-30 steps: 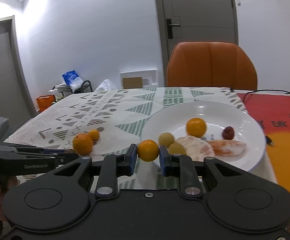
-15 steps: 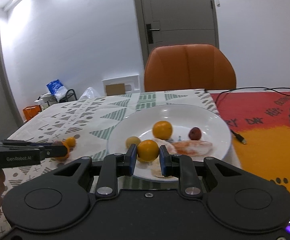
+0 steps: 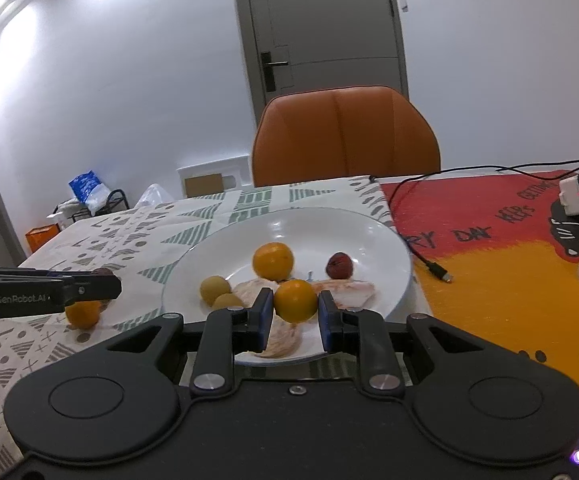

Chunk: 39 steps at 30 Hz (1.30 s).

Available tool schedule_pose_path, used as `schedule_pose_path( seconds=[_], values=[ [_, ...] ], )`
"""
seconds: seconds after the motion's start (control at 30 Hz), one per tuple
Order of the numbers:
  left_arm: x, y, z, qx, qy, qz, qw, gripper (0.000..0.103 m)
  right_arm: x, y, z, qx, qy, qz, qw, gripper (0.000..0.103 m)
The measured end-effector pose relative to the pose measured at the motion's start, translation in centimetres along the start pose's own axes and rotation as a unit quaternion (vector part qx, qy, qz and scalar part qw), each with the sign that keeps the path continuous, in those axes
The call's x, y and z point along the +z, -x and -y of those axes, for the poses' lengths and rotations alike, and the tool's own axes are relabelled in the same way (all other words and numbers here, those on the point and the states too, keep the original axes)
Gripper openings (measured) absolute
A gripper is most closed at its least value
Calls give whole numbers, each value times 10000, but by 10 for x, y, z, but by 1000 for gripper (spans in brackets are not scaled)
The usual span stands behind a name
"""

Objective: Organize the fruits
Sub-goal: 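Carry the mandarin into the white bowl and open the right gripper while the left carries the plum, then lower the dark red plum into the white bowl and open the left gripper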

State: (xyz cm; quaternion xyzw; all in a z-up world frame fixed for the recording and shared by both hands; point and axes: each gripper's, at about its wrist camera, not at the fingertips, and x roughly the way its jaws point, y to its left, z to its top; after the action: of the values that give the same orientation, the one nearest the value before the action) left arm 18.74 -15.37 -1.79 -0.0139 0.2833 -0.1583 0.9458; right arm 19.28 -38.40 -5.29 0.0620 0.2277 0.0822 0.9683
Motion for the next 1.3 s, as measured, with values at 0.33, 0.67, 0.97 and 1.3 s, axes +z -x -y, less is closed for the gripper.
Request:
schedule_pose_path(
  seconds=[0.33, 0.67, 0.97, 1.3],
  values=[
    [9, -14, 22, -168, -185, 7, 9997, 22, -2, 4, 9, -30, -104, 82, 9999, 29],
    [13, -23, 38, -296, -298, -9, 9991, 22, -4, 10, 13, 43, -188, 82, 9998, 31],
    [18, -23, 37, -178, -276, -47, 9994, 26, -5, 15, 13, 13, -207, 114, 9997, 36],
    [13, -6, 7, 162, -146, -41, 9998, 39, -6, 8, -7, 236, -100, 88, 9996, 46]
  ],
)
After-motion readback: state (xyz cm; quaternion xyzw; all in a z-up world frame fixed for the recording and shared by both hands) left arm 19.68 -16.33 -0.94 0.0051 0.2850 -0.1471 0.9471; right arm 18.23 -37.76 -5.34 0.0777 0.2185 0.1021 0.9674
